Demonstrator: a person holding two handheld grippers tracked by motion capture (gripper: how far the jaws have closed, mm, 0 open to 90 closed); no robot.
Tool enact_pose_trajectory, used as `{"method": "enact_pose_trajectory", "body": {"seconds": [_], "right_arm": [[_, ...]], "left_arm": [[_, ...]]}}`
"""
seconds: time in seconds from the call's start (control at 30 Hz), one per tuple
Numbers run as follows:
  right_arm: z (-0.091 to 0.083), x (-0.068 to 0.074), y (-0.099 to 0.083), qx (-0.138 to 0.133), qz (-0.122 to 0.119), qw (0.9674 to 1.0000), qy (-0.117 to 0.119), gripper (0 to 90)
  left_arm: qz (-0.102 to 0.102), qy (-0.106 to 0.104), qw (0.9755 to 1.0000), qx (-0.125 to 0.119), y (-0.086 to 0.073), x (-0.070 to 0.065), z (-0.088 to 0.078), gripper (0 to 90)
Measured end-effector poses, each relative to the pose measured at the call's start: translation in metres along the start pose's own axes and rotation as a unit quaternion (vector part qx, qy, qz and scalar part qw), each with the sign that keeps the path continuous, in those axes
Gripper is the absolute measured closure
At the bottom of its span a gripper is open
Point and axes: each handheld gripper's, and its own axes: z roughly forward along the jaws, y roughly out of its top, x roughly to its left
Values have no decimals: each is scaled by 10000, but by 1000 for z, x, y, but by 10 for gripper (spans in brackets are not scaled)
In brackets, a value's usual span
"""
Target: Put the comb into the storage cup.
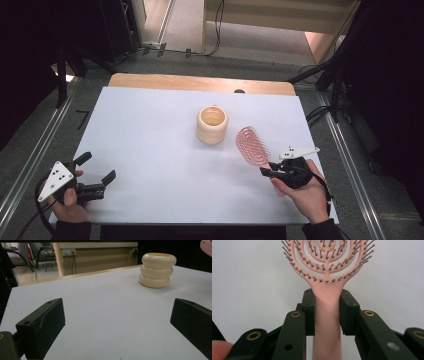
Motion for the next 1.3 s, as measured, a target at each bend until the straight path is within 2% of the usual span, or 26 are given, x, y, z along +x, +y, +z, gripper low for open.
{"method": "enact_pose_trajectory", "body": {"seconds": [0.63, 1.0, 1.3], "right_arm": [[8, 16, 19, -568, -228, 9980, 145, 681], [9, 21, 28, -824, -206, 9962, 215, 681], [12, 24, 34, -925, -236, 9950, 282, 682]], "left_arm": [[-31, -18, 10000, 4, -2, 0, 1, 3], [-26, -31, 10000, 5, -2, 0, 0, 3], [-28, -38, 10000, 0, -2, 0, 0, 3]]}}
